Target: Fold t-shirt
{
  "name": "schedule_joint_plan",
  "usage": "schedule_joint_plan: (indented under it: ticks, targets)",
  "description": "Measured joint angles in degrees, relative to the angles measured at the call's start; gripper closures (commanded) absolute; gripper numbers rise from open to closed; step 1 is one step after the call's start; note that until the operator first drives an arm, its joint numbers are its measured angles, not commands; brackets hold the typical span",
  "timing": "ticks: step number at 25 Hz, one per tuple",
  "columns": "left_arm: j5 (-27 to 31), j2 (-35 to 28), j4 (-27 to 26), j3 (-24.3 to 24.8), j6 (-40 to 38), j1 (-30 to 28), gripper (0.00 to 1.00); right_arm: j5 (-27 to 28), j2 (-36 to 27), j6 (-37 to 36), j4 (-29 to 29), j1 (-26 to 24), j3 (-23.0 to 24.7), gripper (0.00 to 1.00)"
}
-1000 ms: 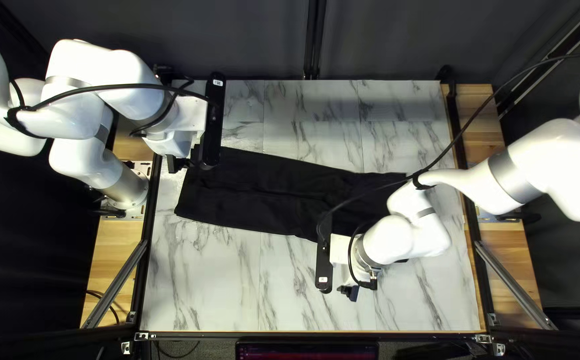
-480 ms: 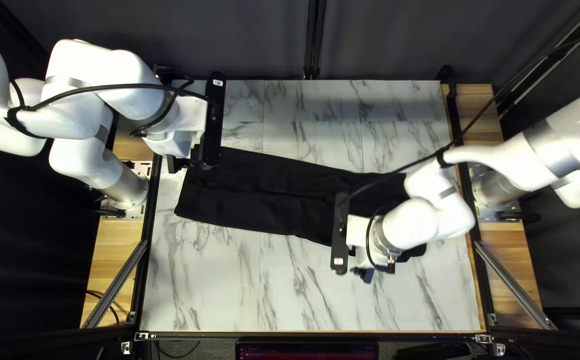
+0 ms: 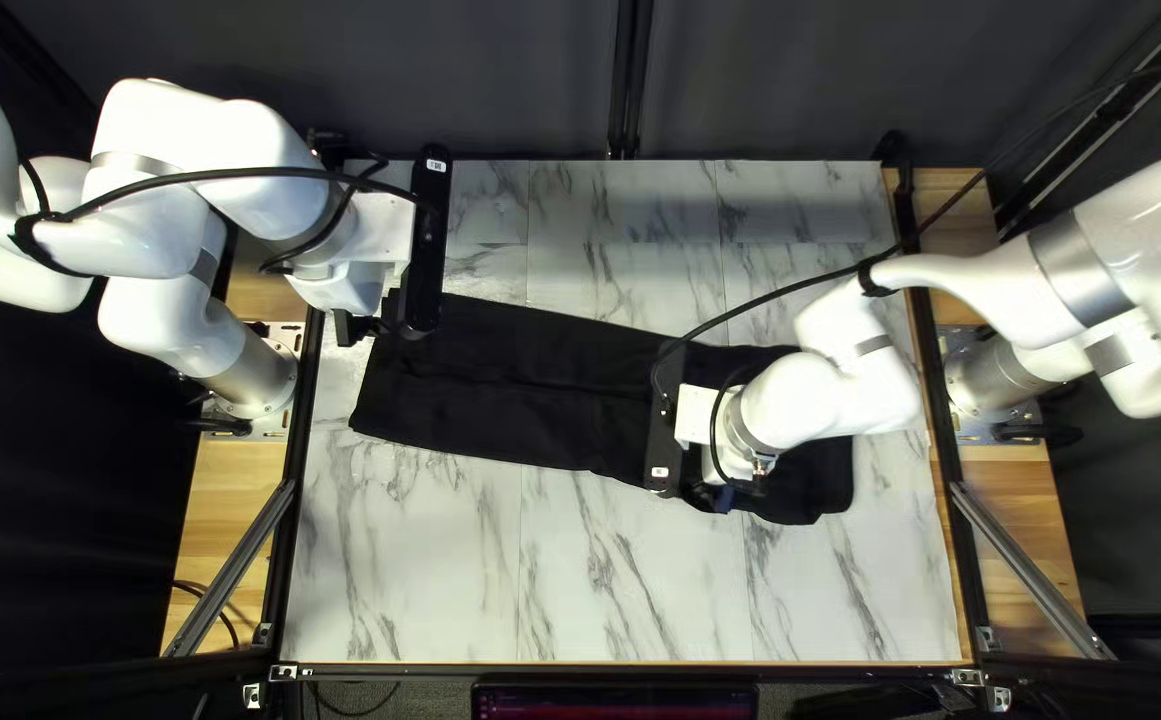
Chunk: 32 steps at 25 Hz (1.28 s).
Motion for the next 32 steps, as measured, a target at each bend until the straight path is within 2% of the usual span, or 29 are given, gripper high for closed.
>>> schedule_joint_plan:
  ticks: [1, 10, 16, 18, 19, 20, 21, 23, 24, 25, 29, 32]
  targets:
    - [0.0, 0.0, 0.0, 0.0, 0.0, 0.0, 0.0, -0.23, 0.12, -0.14, 0.31, 0.07, 0.12, 0.99]
    - [0.0, 0.0, 0.0, 0.0, 0.0, 0.0, 0.0, -0.62, 0.87, -0.48, 1.61, 0.7, 0.24, 1.0]
    - [0.0, 0.0, 0.0, 0.0, 0.0, 0.0, 0.0, 1.37, 3.12, 0.31, 1.08, 1.99, -4.14, 1.0]
    - [0.0, 0.0, 0.0, 0.0, 0.0, 0.0, 0.0, 2.28, 3.78, 0.78, 0.79, 2.66, -5.68, 0.9]
    - [0.0, 0.0, 0.0, 0.0, 0.0, 0.0, 0.0, 2.7, 4.11, 1.0, 0.68, 2.98, -6.4, 0.56]
    - [0.0, 0.0, 0.0, 0.0, 0.0, 0.0, 0.0, 3.11, 4.51, 1.17, 0.62, 3.3, -7.2, 0.3]
    - [0.0, 0.0, 0.0, 0.0, 0.0, 0.0, 0.0, 3.54, 4.98, 1.29, 0.59, 3.62, -8.12, 0.17]
    - [0.0, 0.0, 0.0, 0.0, 0.0, 0.0, 0.0, 4.39, 5.94, 1.37, 0.69, 4.19, -9.87, 0.16]
    - [0.0, 0.0, 0.0, 0.0, 0.0, 0.0, 0.0, 4.78, 6.25, 1.34, 0.81, 4.41, -10.52, 0.06]
    - [0.0, 0.0, 0.0, 0.0, 0.0, 0.0, 0.0, 5.16, 6.42, 1.27, 0.93, 4.57, -11.01, 0.0]
    - [0.0, 0.0, 0.0, 0.0, 0.0, 0.0, 0.0, 7.18, 5.15, 1.56, 0.74, 4.91, -11.75, 0.0]
    - [0.0, 0.0, 0.0, 0.0, 0.0, 0.0, 0.0, 8.57, 2.93, 2.01, 0.0, 4.64, -10.63, 0.0]
